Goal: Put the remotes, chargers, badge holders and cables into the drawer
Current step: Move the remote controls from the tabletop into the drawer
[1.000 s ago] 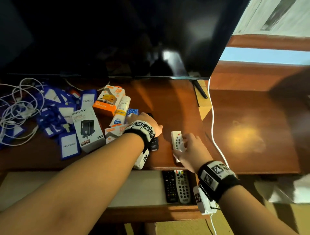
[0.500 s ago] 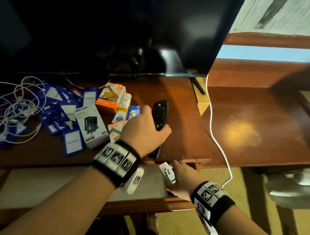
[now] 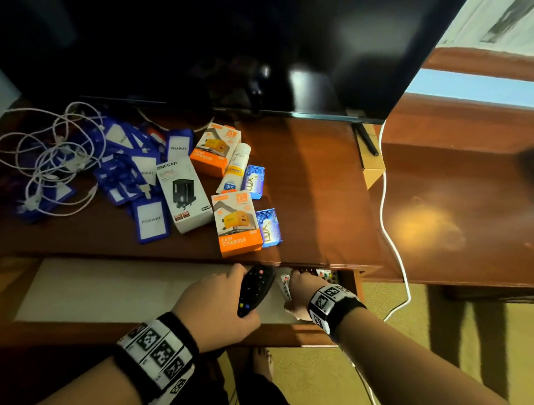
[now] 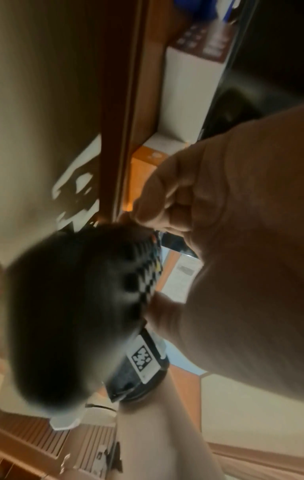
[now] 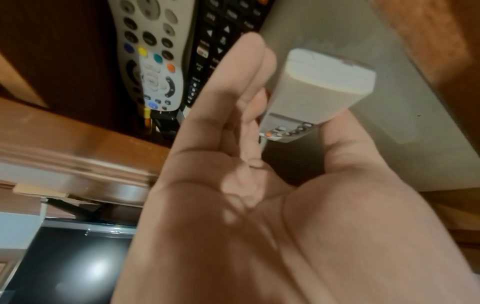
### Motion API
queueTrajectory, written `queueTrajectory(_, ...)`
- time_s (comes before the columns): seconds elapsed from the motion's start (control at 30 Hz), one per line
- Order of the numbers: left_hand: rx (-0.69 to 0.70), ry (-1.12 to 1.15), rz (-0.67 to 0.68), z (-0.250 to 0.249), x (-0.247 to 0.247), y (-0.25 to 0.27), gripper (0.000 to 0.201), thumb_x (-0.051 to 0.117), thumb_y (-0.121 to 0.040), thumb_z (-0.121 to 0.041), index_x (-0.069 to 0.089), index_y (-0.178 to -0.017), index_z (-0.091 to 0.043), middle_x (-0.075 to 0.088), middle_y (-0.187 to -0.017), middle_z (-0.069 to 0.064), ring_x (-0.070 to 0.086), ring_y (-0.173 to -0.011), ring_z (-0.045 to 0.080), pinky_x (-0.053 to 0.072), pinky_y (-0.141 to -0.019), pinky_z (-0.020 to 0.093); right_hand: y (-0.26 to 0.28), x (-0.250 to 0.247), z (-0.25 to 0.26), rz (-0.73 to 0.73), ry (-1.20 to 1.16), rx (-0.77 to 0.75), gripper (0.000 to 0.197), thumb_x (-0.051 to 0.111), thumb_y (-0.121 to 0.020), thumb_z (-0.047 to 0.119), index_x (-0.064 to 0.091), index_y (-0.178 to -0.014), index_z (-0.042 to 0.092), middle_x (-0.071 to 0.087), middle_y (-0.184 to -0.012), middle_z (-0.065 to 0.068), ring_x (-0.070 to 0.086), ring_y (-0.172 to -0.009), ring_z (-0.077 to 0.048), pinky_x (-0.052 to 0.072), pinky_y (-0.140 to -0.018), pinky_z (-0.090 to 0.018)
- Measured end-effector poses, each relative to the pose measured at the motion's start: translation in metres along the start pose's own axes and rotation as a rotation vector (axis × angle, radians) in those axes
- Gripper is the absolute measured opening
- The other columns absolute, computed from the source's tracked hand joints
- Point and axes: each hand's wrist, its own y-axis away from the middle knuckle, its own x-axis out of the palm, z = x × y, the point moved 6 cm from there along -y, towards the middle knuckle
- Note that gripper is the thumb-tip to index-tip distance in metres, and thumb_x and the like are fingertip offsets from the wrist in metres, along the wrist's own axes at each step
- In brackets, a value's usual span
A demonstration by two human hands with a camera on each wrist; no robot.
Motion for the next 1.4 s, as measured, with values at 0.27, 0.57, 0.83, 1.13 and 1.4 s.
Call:
queueTrajectory(0.27,-0.100,-0.149,0.147,0.009,0.042,-0.048,0.054,0.056,-0.083,-0.061,0.042,-0.116,-0.020,0.068,-0.111,0.003,0.068,-0.101,0.026,0.057,-0.079,0.038,-0.008,-0.002,-0.006,0.027,-0.034,0.027,0.055,0.060,-0.099,0.035,0.046,-0.140,0.001,0.059,-0.139,-0.015,0.058,-0.127,-0.031,0.048,-0.097,-0.035)
queueTrajectory(0.57,-0.212,-0.241,0.254,0.021,0.069,-0.078,0.062,0.057,-0.095,-0.051,0.040,-0.137,-0.009,0.064,-0.132,0.009,0.065,-0.119,0.028,0.053,-0.094,0.039,-0.026,0.010,0.016,0.106,0.078,-0.066,0.050,0.063,-0.092,0.023,0.052,-0.139,0.010,0.064,-0.131,-0.012,0.063,-0.121,-0.033,0.052,-0.096,-0.040)
queueTrajectory(0.83,-0.060,-0.355,0.353,0.015,0.091,-0.112,0.042,0.046,-0.100,-0.022,0.050,-0.140,-0.012,0.063,-0.133,0.014,0.065,-0.119,0.033,0.054,-0.093,0.039,-0.036,0.016,0.011,0.055,0.257,-0.113,0.058,0.054,-0.103,0.023,0.035,-0.154,0.003,0.039,-0.159,-0.016,0.040,-0.146,-0.033,0.036,-0.116,-0.045)
queueTrajectory(1.13,-0.079,-0.398,0.415,0.010,0.131,-0.146,0.050,0.058,-0.091,-0.016,0.049,-0.140,-0.011,0.063,-0.133,0.016,0.066,-0.116,0.041,0.056,-0.095,0.053,0.004,-0.019,-0.002,0.033,0.087,-0.163,0.039,0.050,-0.098,0.023,0.055,-0.135,0.015,0.063,-0.134,-0.011,0.061,-0.122,-0.034,0.051,-0.099,-0.040)
queueTrajectory(1.4,0.002,-0.481,0.508,-0.038,0.137,-0.149,0.048,0.073,-0.086,-0.014,0.061,-0.131,0.000,0.060,-0.135,0.020,0.063,-0.120,0.044,0.055,-0.097,0.057,0.066,-0.092,-0.040,-0.062,-0.217,-0.236,0.017,0.055,-0.101,0.019,0.064,-0.112,0.027,0.067,-0.112,0.002,0.066,-0.099,-0.015,0.058,-0.092,-0.033)
